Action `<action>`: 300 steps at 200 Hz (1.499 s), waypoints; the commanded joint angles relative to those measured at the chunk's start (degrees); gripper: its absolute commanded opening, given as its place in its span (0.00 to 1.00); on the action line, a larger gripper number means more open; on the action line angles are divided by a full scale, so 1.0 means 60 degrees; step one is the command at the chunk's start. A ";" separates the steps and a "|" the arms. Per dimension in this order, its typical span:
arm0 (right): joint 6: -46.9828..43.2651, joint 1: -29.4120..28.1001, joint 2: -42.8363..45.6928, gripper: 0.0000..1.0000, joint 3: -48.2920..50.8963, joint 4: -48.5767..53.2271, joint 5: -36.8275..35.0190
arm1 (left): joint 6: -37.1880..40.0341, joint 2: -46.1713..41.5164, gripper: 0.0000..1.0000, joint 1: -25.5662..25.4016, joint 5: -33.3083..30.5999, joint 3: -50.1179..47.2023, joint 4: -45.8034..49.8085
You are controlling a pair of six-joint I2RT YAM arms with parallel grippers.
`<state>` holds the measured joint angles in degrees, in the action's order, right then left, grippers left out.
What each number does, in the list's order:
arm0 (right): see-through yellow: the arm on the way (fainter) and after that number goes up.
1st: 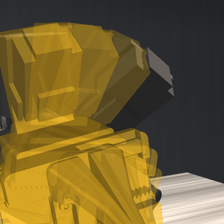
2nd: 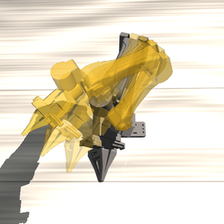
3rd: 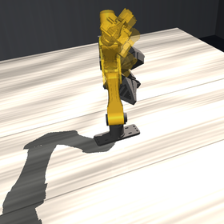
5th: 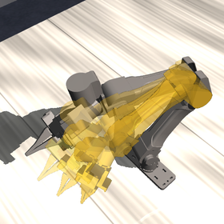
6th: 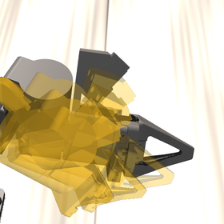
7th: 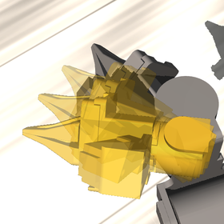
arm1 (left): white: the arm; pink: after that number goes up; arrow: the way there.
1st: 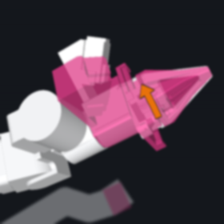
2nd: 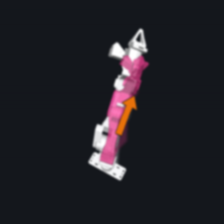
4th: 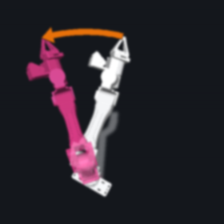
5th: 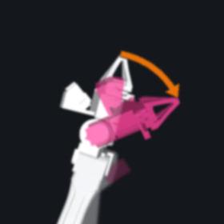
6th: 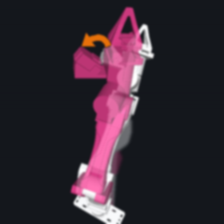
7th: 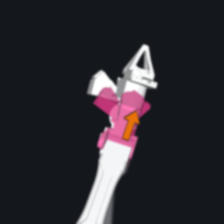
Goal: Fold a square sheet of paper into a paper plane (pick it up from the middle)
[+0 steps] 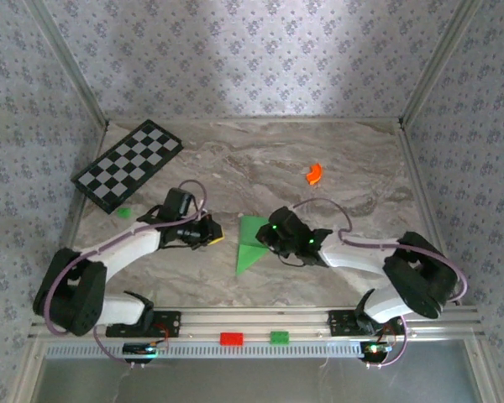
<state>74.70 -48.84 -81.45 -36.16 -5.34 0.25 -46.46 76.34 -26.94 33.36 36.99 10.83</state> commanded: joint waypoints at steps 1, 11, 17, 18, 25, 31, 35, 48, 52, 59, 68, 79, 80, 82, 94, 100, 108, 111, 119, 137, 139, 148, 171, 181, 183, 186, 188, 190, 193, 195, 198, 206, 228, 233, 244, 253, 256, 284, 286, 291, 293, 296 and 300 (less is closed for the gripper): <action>-0.1213 0.0709 0.0426 0.25 0.0433 0.1089 0.0647 | 0.0310 0.0766 0.09 -0.0473 0.0170 0.0786 -0.0283; -0.1577 0.0974 0.0540 0.28 0.0568 0.0795 0.1152 | 0.0352 0.1243 0.09 -0.0723 0.0084 0.1019 -0.0549; -0.1841 0.1078 0.0604 0.29 0.0613 0.0609 0.1299 | 0.0347 0.1548 0.08 -0.0814 -0.0021 0.1207 -0.0567; -0.1879 0.1086 0.0615 0.29 0.0617 0.0596 0.1317 | 0.0346 0.1612 0.08 -0.0828 -0.0037 0.1241 -0.0563; -0.2093 0.1142 0.0679 0.30 0.0627 0.0557 0.1432 | 0.0332 0.1965 0.07 -0.0877 -0.0067 0.1462 -0.0571; -0.2271 0.1181 0.0719 0.31 0.0608 0.0561 0.1532 | 0.0387 0.2188 0.06 -0.0886 -0.0055 0.1662 -0.0573; -0.2388 0.1208 0.0743 0.31 0.0598 0.0555 0.1613 | 0.0447 0.2335 0.06 -0.0886 -0.0123 0.1802 -0.0499; -0.2609 0.1264 0.0771 0.35 0.0593 0.0510 0.1687 | 0.0636 0.2754 0.06 -0.0888 -0.0426 0.2221 -0.0229; -0.2620 0.1262 0.0761 0.36 0.0594 0.0519 0.1694 | 0.0698 0.2907 0.06 -0.0894 -0.0421 0.2349 -0.0223; -0.2628 0.1257 0.0746 0.37 0.0631 0.0501 0.1694 | 0.0784 0.3161 0.06 -0.0878 -0.0389 0.2573 -0.0153; -0.2622 0.1275 0.0701 0.38 0.0673 0.0460 0.1727 | 0.0864 0.3502 0.06 -0.0897 -0.0311 0.2808 -0.0079; -0.2591 0.1299 0.0598 0.41 0.0666 0.0457 0.1817 | 0.0910 0.3865 0.05 -0.0898 -0.0244 0.3066 -0.0037; -0.2591 0.1307 0.0583 0.41 0.0666 0.0454 0.1840 | 0.0906 0.3877 0.05 -0.0892 -0.0266 0.3086 -0.0013; -0.2598 0.1312 0.0560 0.41 0.0673 0.0434 0.1871 | 0.0899 0.3937 0.05 -0.0888 -0.0319 0.3120 0.0027; -0.2624 0.1354 0.0432 0.41 0.0664 0.0287 0.2060 | 0.0816 0.4138 0.04 -0.0892 -0.0644 0.3208 0.0154; -0.2621 0.1351 0.0366 0.41 0.0666 0.0251 0.2120 | 0.0783 0.4215 0.04 -0.0887 -0.0695 0.3205 0.0107; -0.2594 0.1373 0.0263 0.43 0.0640 0.0220 0.2201 | 0.0807 0.4327 0.04 -0.0900 -0.0719 0.3218 0.0074; -0.2580 0.1383 0.0234 0.43 0.0637 0.0234 0.2227 | 0.0813 0.4379 0.04 -0.0888 -0.0719 0.3216 0.0063; -0.2547 0.1437 0.0077 0.43 0.0582 0.0258 0.2319 | 0.0850 0.4529 0.04 -0.0888 -0.0627 0.3211 -0.0035; -0.2468 0.1515 -0.0200 0.43 0.0564 0.0069 0.2593 | 0.0840 0.4828 0.04 -0.0896 -0.0492 0.3168 -0.0211; -0.2461 0.1529 -0.0225 0.43 0.0556 0.0048 0.2616 | 0.0843 0.4845 0.04 -0.0903 -0.0485 0.3144 -0.0227; -0.2430 0.1568 -0.0361 0.44 0.0523 -0.0057 0.2768 | 0.0838 0.4907 0.04 -0.0901 -0.0418 0.3021 -0.0368; -0.2396 0.1588 -0.0559 0.44 0.0431 -0.0143 0.2953 | 0.0871 0.4959 0.03 -0.0901 -0.0377 0.2647 -0.0516; -0.2347 0.1592 -0.0624 0.45 0.0437 -0.0218 0.2988 | 0.0878 0.4915 0.03 -0.0895 -0.0339 0.2432 -0.0623; -0.2332 0.1581 -0.0632 0.45 0.0425 -0.0240 0.2997 | 0.0889 0.4914 0.03 -0.0907 -0.0315 0.2400 -0.0638; -0.2321 0.1591 -0.0659 0.45 0.0431 -0.0261 0.3028 | 0.0899 0.4901 0.03 -0.0898 -0.0278 0.2352 -0.0667; -0.2326 0.1603 -0.0681 0.45 0.0431 -0.0276 0.3040 | 0.0897 0.4900 0.03 -0.0896 -0.0241 0.2329 -0.0674; -0.2309 0.1595 -0.0679 0.45 0.0420 -0.0291 0.3054 | 0.0908 0.4900 0.03 -0.0900 -0.0224 0.2294 -0.0687; -0.2299 0.1603 -0.0691 0.45 0.0424 -0.0315 0.3070 | 0.0903 0.4892 0.03 -0.0901 -0.0184 0.2256 -0.0704; -0.2298 0.1606 -0.0699 0.45 0.0408 -0.0345 0.3065 | 0.0899 0.4887 0.03 -0.0904 -0.0163 0.2217 -0.0713; -0.2298 0.1594 -0.0719 0.45 0.0410 -0.0384 0.3071 | 0.0898 0.4878 0.03 -0.0901 -0.0169 0.2183 -0.0737; -0.2255 0.1588 -0.0764 0.45 0.0417 -0.0499 0.3107 | 0.0853 0.4824 0.03 -0.0901 -0.0156 0.2043 -0.0838; -0.2089 0.1593 -0.0973 0.45 0.0420 -0.0864 0.3329 | 0.0843 0.4753 0.03 -0.0901 -0.0014 0.1850 -0.1018; -0.2054 0.1598 -0.1045 0.44 0.0417 -0.0964 0.3365 | 0.0861 0.4753 0.03 -0.0901 0.0030 0.1855 -0.1030; -0.2020 0.1606 -0.1190 0.43 0.0431 -0.1208 0.3477 | 0.0926 0.4780 0.03 -0.0908 0.0129 0.1874 -0.1043; -0.1951 0.1607 -0.1262 0.42 0.0458 -0.1434 0.3546 | 0.0957 0.4806 0.03 -0.0915 0.0223 0.1905 -0.1054; -0.1940 0.1592 -0.1253 0.42 0.0479 -0.1498 0.3534 | 0.0986 0.4811 0.03 -0.0915 0.0265 0.1915 -0.1057; -0.1853 0.1633 -0.0918 0.41 0.0738 -0.1892 0.3457 | 0.1163 0.4870 0.03 -0.0927 0.0383 0.2023 -0.0927; -0.1868 0.1624 -0.0888 0.42 0.0750 -0.1885 0.3459 | 0.1176 0.4881 0.03 -0.0933 0.0397 0.2023 -0.0926; -0.1900 0.1657 -0.0853 0.41 0.0761 -0.1859 0.3474 | 0.1206 0.4889 0.03 -0.0930 0.0429 0.2023 -0.0938; -0.1917 0.1663 -0.0842 0.42 0.0755 -0.1844 0.3474 | 0.1220 0.4886 0.03 -0.0941 0.0441 0.2034 -0.0944; -0.1941 0.1685 -0.0832 0.42 0.0747 -0.1832 0.3498 | 0.1229 0.4892 0.03 -0.0944 0.0456 0.2024 -0.0941; -0.1991 0.1712 -0.0812 0.42 0.0745 -0.1830 0.3548 | 0.1251 0.4895 0.03 -0.0961 0.0473 0.2037 -0.0941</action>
<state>62.57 -39.42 -87.94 -32.53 -14.61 20.45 -41.15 104.36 -32.16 35.57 50.13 1.45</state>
